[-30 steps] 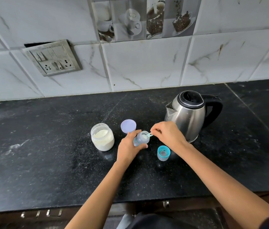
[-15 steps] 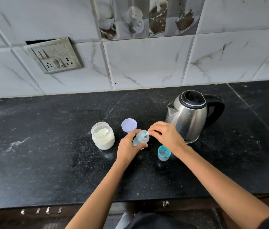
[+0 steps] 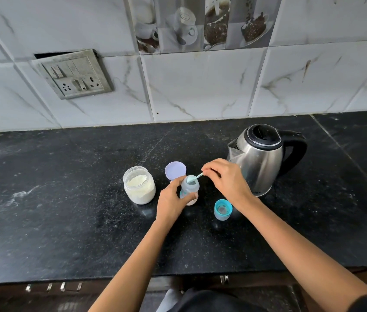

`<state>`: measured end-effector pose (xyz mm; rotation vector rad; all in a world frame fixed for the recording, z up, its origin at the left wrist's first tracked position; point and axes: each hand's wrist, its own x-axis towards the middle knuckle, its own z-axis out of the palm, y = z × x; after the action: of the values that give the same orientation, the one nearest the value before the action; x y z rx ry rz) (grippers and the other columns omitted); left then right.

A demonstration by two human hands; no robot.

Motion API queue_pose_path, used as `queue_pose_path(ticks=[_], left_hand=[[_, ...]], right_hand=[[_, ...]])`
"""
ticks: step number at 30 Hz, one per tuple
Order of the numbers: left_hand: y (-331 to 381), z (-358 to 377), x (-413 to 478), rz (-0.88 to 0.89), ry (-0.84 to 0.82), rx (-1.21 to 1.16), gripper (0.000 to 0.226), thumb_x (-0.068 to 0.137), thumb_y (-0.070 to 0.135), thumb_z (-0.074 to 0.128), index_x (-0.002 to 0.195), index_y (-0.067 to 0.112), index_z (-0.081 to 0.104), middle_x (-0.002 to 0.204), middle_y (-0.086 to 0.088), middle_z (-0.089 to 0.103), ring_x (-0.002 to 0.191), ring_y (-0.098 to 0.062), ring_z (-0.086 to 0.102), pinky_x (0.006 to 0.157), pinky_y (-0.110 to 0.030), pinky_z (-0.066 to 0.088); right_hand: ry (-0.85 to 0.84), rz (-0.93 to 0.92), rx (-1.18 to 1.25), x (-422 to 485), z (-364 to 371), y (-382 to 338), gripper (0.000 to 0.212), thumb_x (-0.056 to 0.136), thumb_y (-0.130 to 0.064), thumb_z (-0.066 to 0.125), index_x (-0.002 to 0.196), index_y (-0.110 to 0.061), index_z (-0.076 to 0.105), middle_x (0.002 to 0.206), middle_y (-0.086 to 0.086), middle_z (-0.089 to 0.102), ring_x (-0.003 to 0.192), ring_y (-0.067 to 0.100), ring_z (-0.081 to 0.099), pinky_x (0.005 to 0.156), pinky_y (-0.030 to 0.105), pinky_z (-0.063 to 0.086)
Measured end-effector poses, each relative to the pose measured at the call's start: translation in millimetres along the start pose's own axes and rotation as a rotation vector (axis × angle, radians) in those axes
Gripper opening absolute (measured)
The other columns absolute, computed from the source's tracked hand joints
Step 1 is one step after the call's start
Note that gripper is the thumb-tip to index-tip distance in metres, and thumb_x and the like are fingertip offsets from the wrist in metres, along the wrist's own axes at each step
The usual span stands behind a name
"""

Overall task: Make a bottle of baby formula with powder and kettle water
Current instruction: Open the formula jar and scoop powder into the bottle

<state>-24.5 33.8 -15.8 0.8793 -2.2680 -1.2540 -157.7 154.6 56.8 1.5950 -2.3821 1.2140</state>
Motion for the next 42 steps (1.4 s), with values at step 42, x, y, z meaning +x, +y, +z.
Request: queue_pose_path(ticks=[42], left_hand=[[-34.0, -96.1, -15.4, -0.124, 0.409, 0.062, 0.078, 0.08, 0.029, 0.073, 0.144, 0.014, 0.031, 0.148, -0.002, 0.037, 0.136, -0.019, 0.031, 0.111, -0.034, 0.029]], right_hand=[[-0.275, 0.553, 0.294, 82.8, 97.8, -84.3, 0.006, 0.084, -0.017, 0.071, 0.087, -0.012, 0.074, 0.068, -0.006, 0.065, 0.061, 0.006, 0.061, 0.055, 0.016, 0.049]])
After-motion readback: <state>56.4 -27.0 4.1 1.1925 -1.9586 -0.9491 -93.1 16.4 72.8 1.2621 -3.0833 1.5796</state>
